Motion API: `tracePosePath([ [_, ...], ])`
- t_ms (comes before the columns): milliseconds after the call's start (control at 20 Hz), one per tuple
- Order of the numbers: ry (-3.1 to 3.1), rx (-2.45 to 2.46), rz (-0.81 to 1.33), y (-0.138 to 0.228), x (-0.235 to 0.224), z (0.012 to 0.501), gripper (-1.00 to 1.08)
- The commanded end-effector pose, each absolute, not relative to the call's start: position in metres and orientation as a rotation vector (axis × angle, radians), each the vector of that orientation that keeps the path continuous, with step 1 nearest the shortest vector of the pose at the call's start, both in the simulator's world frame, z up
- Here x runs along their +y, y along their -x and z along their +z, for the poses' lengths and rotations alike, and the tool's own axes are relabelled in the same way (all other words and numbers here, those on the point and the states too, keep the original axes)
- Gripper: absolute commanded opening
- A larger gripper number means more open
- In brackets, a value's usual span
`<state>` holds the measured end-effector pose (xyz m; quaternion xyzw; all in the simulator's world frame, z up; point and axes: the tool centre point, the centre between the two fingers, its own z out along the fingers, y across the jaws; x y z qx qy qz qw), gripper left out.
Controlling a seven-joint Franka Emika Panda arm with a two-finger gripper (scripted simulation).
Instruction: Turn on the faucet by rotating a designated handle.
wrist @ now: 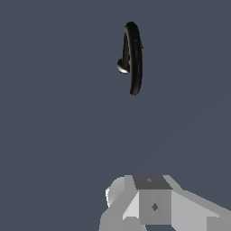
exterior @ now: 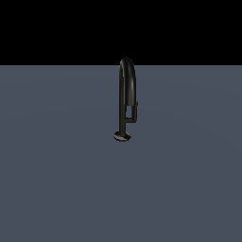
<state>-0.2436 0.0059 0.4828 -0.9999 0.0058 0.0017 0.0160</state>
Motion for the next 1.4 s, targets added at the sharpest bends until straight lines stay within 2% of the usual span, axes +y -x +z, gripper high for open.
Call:
tracePosePath([
  [0,3.110,0.018,0.005,0.244,0.006,0.483,-1.00],
  [650,3.060,0.096,0.091,0.221,0.007,0.480,-1.00],
  [1350,2.877,0.326,0.345,0.149,0.005,0.462,-1.00],
])
